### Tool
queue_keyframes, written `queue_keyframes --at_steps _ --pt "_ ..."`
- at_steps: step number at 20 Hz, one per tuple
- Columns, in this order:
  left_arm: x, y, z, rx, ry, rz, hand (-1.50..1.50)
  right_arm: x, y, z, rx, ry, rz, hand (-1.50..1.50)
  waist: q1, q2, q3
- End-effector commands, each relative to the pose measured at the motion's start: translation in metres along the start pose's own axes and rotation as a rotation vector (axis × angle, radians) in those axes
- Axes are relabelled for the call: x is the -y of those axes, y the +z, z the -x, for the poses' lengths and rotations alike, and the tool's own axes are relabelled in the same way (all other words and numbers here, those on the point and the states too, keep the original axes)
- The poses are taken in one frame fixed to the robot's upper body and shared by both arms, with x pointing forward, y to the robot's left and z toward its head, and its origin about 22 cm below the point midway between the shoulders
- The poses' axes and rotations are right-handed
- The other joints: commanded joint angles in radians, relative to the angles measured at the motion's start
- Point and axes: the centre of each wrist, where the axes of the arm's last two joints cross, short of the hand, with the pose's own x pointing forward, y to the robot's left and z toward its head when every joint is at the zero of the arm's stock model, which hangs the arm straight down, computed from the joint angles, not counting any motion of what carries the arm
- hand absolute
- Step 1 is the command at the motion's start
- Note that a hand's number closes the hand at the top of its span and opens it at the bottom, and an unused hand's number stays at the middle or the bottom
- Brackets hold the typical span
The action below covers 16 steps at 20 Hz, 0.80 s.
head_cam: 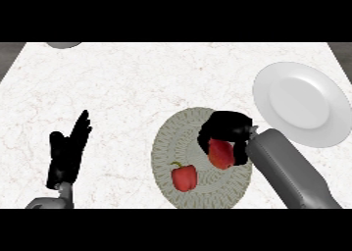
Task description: Pick the pear from the placemat and place it in the plate
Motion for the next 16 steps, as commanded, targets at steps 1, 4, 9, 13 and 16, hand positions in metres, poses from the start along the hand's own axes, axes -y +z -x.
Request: queue_keyframes --at_steps 1,4,9,13,16 --pt "0.006 0.001 -0.007 -0.003 -0.013 -0.011 0.00 0.003 0.002 0.006 -0.017 0.002 0.091 1.50 0.000 0.001 0.000" --pt "-0.008 -0.001 0.004 -0.004 0.003 -0.008 0.00 0.032 0.024 0.005 -0.064 0.045 0.279 1.50 -0.009 -0.001 0.000" --pt "-0.017 -0.002 -0.002 -0.006 0.004 -0.050 0.00 -0.002 0.061 0.020 -0.453 -0.047 0.471 1.50 -0.042 -0.008 0.000" --pt "-0.001 0.000 0.019 -0.024 -0.001 -0.037 0.00 0.009 0.091 0.006 -0.537 -0.006 0.625 1.50 -0.036 -0.006 -0.001" --pt "-0.015 0.008 -0.001 -0.003 0.003 -0.016 0.00 0.015 0.117 -0.003 -0.542 -0.042 0.782 1.50 -0.026 -0.009 0.000"
